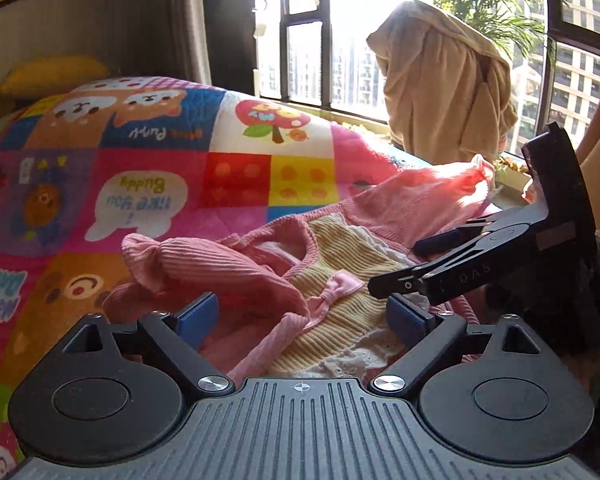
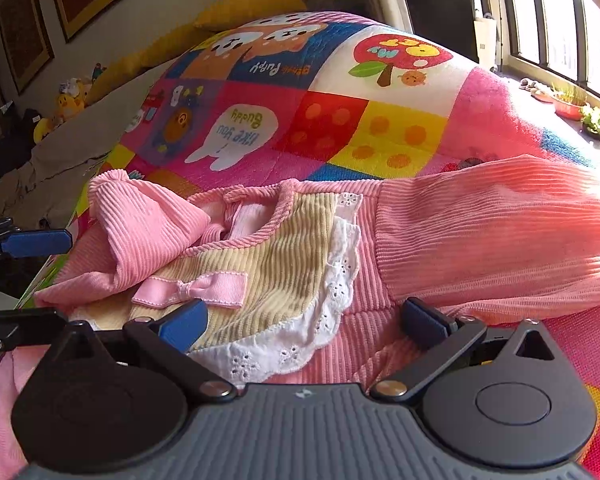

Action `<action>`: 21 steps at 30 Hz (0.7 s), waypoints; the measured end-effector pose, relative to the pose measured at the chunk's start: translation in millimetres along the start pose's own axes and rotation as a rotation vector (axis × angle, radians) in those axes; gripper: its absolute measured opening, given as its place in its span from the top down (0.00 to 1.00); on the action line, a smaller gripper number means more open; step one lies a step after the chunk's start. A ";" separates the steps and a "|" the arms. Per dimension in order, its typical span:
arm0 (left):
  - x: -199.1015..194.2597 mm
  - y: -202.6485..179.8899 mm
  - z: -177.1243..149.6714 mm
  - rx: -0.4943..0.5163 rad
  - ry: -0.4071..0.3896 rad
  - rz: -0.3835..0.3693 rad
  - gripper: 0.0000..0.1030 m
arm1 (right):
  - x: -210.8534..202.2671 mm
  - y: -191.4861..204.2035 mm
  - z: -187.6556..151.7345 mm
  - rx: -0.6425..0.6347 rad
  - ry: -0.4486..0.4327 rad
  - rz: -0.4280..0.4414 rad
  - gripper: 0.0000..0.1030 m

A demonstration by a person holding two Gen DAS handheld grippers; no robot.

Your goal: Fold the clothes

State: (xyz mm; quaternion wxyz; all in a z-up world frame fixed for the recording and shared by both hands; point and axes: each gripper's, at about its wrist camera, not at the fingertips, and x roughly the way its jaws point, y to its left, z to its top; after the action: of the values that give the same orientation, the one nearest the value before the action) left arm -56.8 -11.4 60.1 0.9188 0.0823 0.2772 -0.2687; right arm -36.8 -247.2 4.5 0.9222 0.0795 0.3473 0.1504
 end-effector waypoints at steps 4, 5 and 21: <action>26.1 31.1 14.5 -0.303 0.042 -0.015 0.08 | -1.6 -3.0 -0.5 0.018 -0.010 0.015 0.00; 35.9 40.1 17.2 -0.389 0.063 -0.024 0.08 | -2.2 -4.2 -0.6 0.025 -0.013 0.021 0.00; -63.1 122.2 29.8 -0.571 -0.256 0.387 0.84 | -4.9 -12.0 -2.3 0.078 -0.039 0.063 0.00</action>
State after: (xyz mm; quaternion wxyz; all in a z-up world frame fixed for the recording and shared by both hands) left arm -21.2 110.8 120.2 0.9658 -0.1609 0.2032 -0.0098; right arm -39.2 -260.0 2.9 0.9199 0.1292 0.3320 0.1638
